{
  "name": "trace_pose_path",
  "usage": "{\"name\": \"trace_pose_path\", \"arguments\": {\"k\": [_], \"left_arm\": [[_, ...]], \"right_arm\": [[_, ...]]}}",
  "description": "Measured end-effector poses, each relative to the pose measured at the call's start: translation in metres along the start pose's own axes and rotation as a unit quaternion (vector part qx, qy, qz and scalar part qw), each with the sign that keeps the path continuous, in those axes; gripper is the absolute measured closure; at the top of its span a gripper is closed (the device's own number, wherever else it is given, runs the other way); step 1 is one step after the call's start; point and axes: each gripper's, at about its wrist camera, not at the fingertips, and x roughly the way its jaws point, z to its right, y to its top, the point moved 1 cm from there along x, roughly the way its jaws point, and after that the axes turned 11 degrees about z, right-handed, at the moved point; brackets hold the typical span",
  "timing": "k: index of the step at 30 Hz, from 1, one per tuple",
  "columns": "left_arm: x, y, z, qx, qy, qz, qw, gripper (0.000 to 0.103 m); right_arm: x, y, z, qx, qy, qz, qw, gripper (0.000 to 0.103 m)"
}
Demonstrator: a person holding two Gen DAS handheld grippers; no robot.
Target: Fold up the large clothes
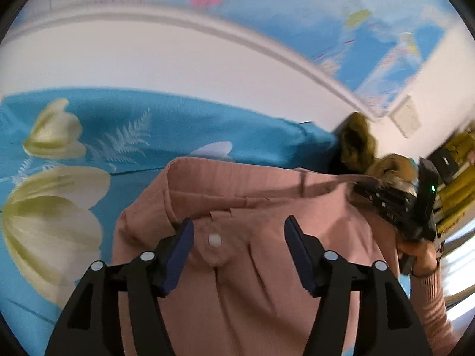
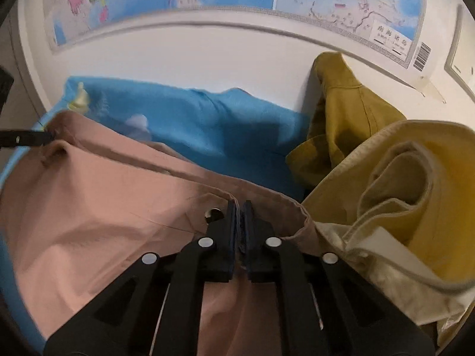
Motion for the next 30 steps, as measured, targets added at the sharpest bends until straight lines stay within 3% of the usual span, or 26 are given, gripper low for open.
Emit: {"name": "trace_pose_path", "arguments": {"k": [1, 2, 4, 5, 6, 8, 13, 16, 18, 20, 22, 23, 25, 27, 29, 30], "left_arm": [[-0.014, -0.002, 0.001, 0.01, 0.002, 0.014, 0.9999, 0.024], [-0.027, -0.004, 0.0, 0.016, 0.008, 0.031, 0.9994, 0.019], [-0.053, -0.011, -0.005, 0.026, 0.018, 0.066, 0.9974, 0.015], [-0.061, -0.015, -0.008, 0.027, 0.015, 0.072, 0.9969, 0.013], [-0.069, -0.021, -0.013, 0.021, 0.019, 0.077, 0.9967, 0.008], [-0.08, -0.038, -0.024, 0.01, 0.02, 0.077, 0.9968, 0.007], [-0.07, -0.086, -0.036, -0.027, 0.007, 0.024, 0.9993, 0.007], [-0.059, -0.105, -0.032, -0.032, -0.008, 0.006, 0.9995, 0.007], [-0.053, -0.11, -0.026, -0.025, -0.016, 0.001, 0.9995, 0.007], [-0.045, -0.112, -0.016, -0.019, -0.038, -0.003, 0.9991, 0.016], [-0.036, -0.112, -0.008, -0.007, -0.008, -0.025, 0.9996, 0.05], [-0.034, -0.111, -0.008, -0.011, 0.007, -0.034, 0.9994, 0.058], [-0.043, -0.107, -0.019, -0.058, -0.019, -0.04, 0.9973, 0.086], [-0.062, -0.102, -0.03, -0.1, -0.061, -0.03, 0.9927, 0.09], [-0.086, -0.102, -0.032, -0.116, -0.079, -0.019, 0.99, 0.092], [-0.094, -0.104, -0.033, -0.12, -0.083, -0.016, 0.9892, 0.093]], "right_arm": [[-0.012, 0.001, 0.0, 0.006, 0.009, 0.018, 1.0, 0.067], [-0.028, 0.0, 0.0, 0.011, 0.019, 0.04, 0.999, 0.048], [-0.065, -0.009, 0.0, 0.015, 0.034, 0.074, 0.997, 0.04], [-0.079, -0.016, 0.003, 0.022, 0.038, 0.081, 0.996, 0.026], [-0.096, -0.029, 0.007, 0.038, 0.047, 0.088, 0.994, 0.02], [-0.111, -0.054, 0.015, 0.063, 0.067, 0.083, 0.992, 0.017], [-0.123, -0.127, 0.025, 0.123, 0.087, 0.03, 0.988, 0.011], [-0.113, -0.144, 0.026, 0.149, 0.096, 0.02, 0.984, 0.011], [-0.101, -0.146, 0.027, 0.164, 0.106, 0.011, 0.981, 0.013], [-0.087, -0.147, 0.027, 0.196, 0.148, -0.002, 0.969, 0.048], [-0.083, -0.142, 0.023, 0.208, 0.166, -0.003, 0.964, 0.069], [-0.086, -0.14, 0.023, 0.211, 0.173, 0.001, 0.962, 0.078], [-0.109, -0.132, 0.033, 0.242, 0.203, 0.029, 0.948, 0.086], [-0.14, -0.122, 0.04, 0.268, 0.234, 0.068, 0.932, 0.091], [-0.16, -0.117, 0.042, 0.276, 0.248, 0.087, 0.925, 0.096], [-0.173, -0.115, 0.041, 0.266, 0.246, 0.097, 0.927, 0.099]]}}
